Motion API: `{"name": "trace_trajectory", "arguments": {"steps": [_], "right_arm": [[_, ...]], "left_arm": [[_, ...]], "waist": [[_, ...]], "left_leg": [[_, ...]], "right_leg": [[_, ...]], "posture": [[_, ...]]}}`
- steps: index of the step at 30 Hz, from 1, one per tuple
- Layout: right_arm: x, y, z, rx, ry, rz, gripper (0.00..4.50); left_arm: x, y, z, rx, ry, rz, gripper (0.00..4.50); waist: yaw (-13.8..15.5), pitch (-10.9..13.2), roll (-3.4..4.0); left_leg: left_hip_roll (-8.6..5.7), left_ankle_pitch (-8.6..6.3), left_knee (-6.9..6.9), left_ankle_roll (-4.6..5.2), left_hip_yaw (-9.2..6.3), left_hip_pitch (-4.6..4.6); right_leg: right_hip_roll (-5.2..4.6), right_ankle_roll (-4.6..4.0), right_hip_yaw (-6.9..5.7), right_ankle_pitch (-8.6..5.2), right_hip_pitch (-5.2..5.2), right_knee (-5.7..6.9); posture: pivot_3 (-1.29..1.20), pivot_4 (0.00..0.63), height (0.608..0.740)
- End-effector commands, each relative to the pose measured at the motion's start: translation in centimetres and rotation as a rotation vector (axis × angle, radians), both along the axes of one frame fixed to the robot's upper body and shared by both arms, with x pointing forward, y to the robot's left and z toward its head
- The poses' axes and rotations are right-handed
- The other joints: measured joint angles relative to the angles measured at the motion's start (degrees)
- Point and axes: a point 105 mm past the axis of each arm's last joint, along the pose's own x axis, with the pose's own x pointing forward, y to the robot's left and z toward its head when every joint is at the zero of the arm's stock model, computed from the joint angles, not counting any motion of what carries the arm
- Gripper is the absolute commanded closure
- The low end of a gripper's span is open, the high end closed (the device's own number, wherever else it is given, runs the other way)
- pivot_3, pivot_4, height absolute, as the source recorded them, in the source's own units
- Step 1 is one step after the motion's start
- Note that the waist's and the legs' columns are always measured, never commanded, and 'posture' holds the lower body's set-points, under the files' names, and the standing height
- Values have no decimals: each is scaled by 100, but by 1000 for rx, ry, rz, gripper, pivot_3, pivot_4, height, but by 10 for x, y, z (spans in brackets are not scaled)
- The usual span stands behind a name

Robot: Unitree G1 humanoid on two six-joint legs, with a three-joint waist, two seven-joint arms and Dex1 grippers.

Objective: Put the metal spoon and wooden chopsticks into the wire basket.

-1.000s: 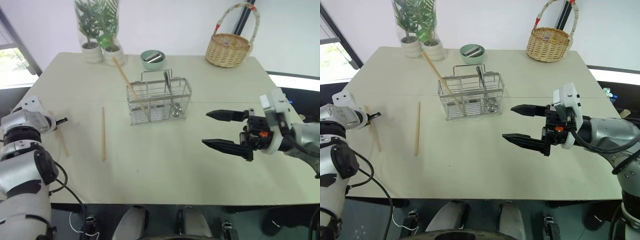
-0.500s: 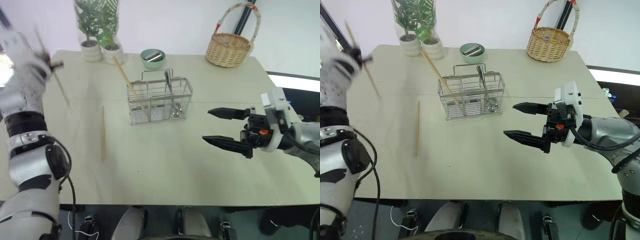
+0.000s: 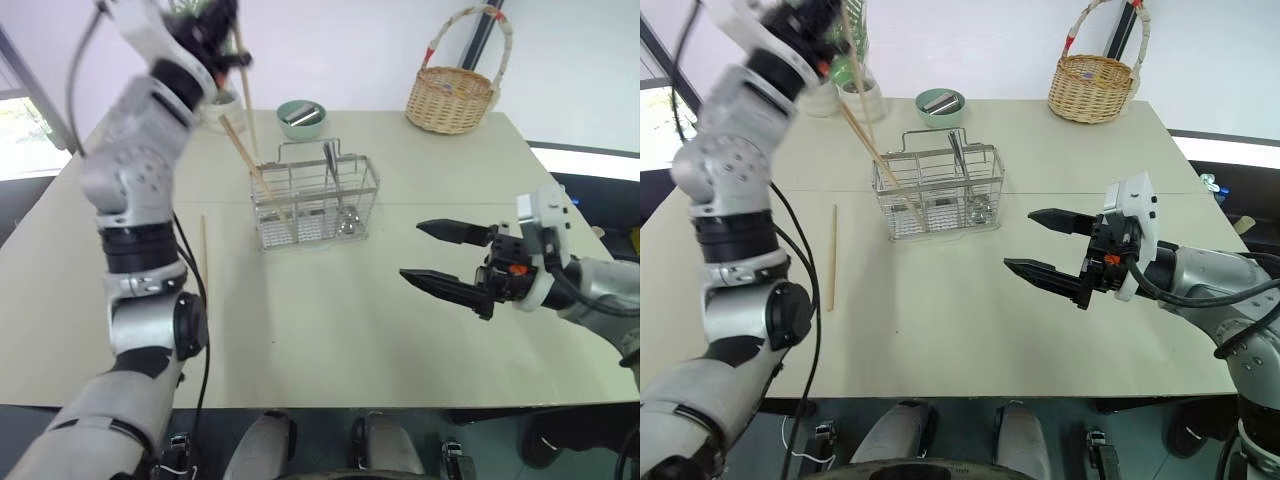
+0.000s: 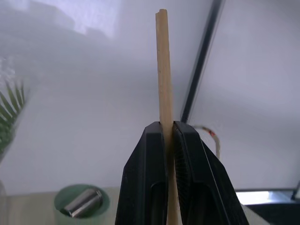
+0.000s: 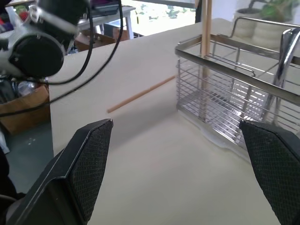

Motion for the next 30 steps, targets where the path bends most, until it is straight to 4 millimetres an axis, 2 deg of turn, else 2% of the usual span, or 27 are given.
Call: {"name": "trace_trajectory", "arguments": {"steps": [1,4,8,11,15,17,18,21,24,27,30], "right_arm": [[-6,-1,12,30,-65,-22,0],[-8,-2,13,43,-65,-43,0],[-6,-6,18,60,-66,-65,0],[-4,-8,20,69,-65,-75,0],[-2,-10,19,74,-58,-84,0],[-1,-10,17,75,-53,-84,0],[0,-11,17,76,-50,-84,0],[3,-11,15,75,-46,-85,0],[7,-11,14,75,-43,-84,0],[9,-9,12,76,-41,-76,0],[11,-7,10,76,-37,-65,0]], "left_arm": [[-1,-5,-4,25,-51,17,4468],[1,-11,-18,2,-34,-9,4468],[4,-18,-26,3,-34,-14,4468],[1,-22,-27,-9,-40,-28,3376],[-5,-25,-26,-12,-55,-45,1415],[-8,-20,-21,-12,-66,-35,361],[-11,-16,-16,-15,-73,-32,100],[-20,-5,3,-12,-96,-23,100],[-31,18,37,-26,-136,18,100],[-38,54,74,-66,-157,101,100],[-38,90,92,-122,-126,199,100]], "waist": [[5,0,-1],[8,1,-1],[16,1,-2],[16,1,-2],[11,1,-2],[1,1,-1],[2,1,-1],[-1,2,0],[3,6,0],[-7,11,2],[-3,7,11]], "left_leg": [[0,0,0,0,-1,-5],[0,-1,-3,1,-1,-11],[-4,-4,-2,6,0,-12],[-4,-4,-2,7,0,-11],[-3,-4,-2,7,-1,-9],[-3,-4,-2,7,-1,-9],[-2,-4,-2,8,-1,-9],[-1,-4,-3,8,-1,-8],[-2,-4,-3,8,-2,-8],[-1,-4,-4,7,-7,-8],[-4,-4,-9,7,-4,-1]], "right_leg": [[1,0,0,0,-5,0],[-1,-1,0,0,-10,-3],[-3,-1,-1,0,-5,-10],[-3,-1,-2,0,-2,-12],[-2,-1,-3,0,-2,-10],[-1,-1,-3,0,-3,-9],[-1,-1,-3,0,-4,-8],[0,-1,-3,0,-4,-8],[2,-1,-5,0,-5,-6],[7,0,-8,-1,-8,-5],[9,4,-8,-3,-4,-4]], "posture": [[0,150,650],[0,150,650],[0,150,650],[0,150,650],[0,150,650],[0,150,650],[0,150,650],[0,150,650],[0,150,650],[0,150,650],[0,150,650]]}}
